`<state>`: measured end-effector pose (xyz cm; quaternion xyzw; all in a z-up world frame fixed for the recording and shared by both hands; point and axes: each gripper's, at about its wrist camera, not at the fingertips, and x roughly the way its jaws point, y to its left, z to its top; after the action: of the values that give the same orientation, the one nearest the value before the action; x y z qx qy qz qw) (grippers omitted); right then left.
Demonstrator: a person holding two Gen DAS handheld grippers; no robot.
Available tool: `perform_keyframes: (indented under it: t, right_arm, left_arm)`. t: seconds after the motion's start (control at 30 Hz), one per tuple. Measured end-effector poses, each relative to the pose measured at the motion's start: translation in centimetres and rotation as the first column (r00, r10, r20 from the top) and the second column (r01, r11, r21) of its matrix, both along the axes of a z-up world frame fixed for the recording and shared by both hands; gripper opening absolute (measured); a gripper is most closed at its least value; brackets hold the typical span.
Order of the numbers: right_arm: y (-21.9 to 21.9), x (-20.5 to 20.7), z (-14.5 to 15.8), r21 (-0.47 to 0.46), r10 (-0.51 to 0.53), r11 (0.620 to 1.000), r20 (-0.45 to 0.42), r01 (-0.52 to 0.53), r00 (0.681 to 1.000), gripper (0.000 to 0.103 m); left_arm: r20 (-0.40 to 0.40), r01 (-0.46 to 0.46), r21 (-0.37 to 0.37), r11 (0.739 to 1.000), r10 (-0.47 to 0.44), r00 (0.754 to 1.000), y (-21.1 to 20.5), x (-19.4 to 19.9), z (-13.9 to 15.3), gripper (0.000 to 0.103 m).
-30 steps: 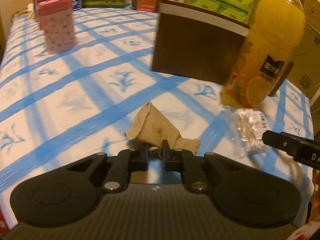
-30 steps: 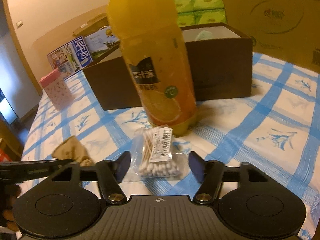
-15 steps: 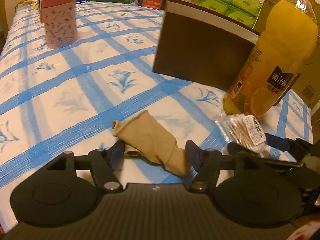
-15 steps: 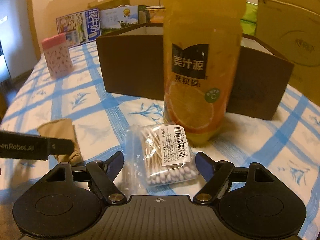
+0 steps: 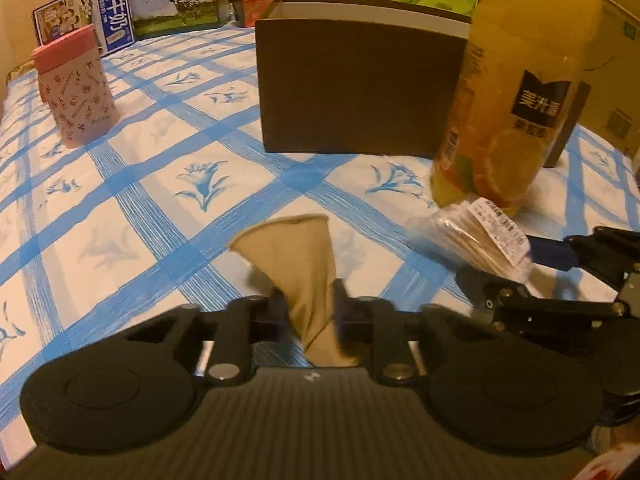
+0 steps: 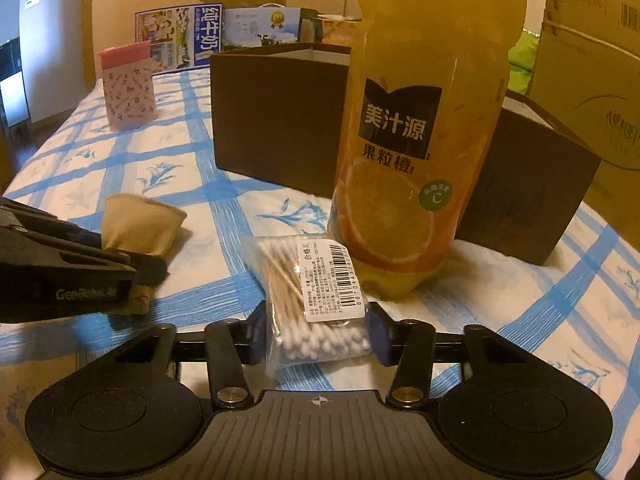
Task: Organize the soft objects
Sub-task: 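Lift and carry the beige sock and cotton-swab packet over the brown box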
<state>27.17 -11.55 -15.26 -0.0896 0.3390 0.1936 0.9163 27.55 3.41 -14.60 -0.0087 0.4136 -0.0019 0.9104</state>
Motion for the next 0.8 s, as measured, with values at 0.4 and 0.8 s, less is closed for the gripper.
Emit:
perform_keyframes:
  t: [0.4,0.8]
  right_arm:
    - [-0.4,-1.3,1.3,0.055,0.033,0.998,-0.036,-0.031,0.999,0.042]
    - [-2.1,-3.3,4.0,0.123,0.019,0.992,-0.035,-0.014,0.999,0.042]
  left_arm:
    - [-0.018,0.021,-0.027,0.999,-0.022,1.0,0.0,-1.5,0.5,0.011]
    - [0.004,0.021,-0.027,0.999,-0.021,1.0,-0.1,-3.7,2.8,0.011]
